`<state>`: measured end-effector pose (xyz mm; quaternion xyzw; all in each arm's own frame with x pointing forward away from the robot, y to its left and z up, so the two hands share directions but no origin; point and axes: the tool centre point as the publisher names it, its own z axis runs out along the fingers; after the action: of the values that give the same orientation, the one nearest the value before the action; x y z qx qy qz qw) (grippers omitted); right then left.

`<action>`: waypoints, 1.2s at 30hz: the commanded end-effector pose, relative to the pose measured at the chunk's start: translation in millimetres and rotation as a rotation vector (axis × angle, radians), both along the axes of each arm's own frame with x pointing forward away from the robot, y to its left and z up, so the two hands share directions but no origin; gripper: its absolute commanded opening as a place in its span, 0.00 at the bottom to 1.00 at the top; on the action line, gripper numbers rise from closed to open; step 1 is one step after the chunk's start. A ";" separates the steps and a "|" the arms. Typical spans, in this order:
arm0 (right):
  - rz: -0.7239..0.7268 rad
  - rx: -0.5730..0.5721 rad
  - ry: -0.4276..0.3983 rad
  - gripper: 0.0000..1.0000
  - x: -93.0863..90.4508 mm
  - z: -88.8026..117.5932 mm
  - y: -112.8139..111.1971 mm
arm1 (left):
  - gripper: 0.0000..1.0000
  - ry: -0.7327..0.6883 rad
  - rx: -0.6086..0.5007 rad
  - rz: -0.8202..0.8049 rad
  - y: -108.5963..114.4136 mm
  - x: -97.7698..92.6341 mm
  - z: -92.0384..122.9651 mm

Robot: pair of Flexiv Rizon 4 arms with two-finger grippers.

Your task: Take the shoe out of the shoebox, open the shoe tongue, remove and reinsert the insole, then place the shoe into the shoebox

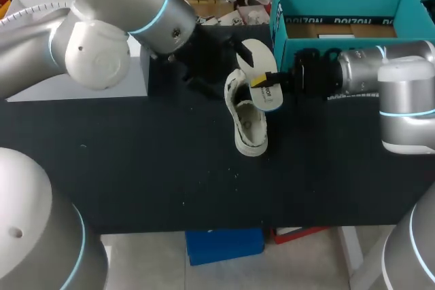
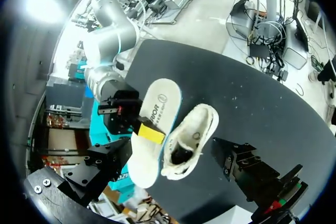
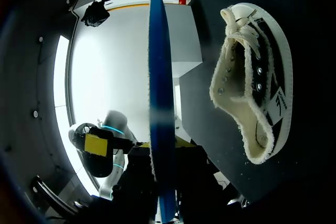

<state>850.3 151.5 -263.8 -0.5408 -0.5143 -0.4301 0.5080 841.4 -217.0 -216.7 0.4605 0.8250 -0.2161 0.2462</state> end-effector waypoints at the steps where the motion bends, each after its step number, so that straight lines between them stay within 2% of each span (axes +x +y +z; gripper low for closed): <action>1: -0.002 -0.001 0.000 0.00 -0.1 -0.6 1.3 | 1.00 -0.029 -0.048 0.005 2.2 -1.7 -2.8; 8: -0.002 -0.001 0.000 0.00 -0.1 -0.6 1.3 | 1.00 -0.029 -0.048 0.005 2.2 -1.7 -2.8; 12: -0.002 -0.001 0.000 0.00 -0.1 -0.6 1.3 | 1.00 -0.157 -0.229 -0.039 -4.3 -17.2 -11.1; 15: -0.002 -0.001 0.000 0.00 -0.1 -0.6 1.3 | 1.00 -0.189 -0.324 -0.074 -2.9 -23.2 -19.4; 16: -0.002 -0.001 0.000 0.00 -0.1 -0.6 1.3 | 1.00 -0.204 -0.317 -0.075 -2.8 -23.8 -22.2; 26: -0.002 -0.001 0.000 0.00 -0.1 -0.6 1.3 | 1.00 -0.205 -0.495 -0.111 9.9 -17.6 -31.0; 36: -0.002 -0.001 0.000 0.00 -0.1 -0.6 1.3 | 1.00 -0.321 -0.619 -0.118 22.7 1.3 -39.4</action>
<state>850.3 151.5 -263.8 -0.5408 -0.5143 -0.4302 0.5080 840.8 -196.9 -250.4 0.4792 0.6997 -0.3431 0.4039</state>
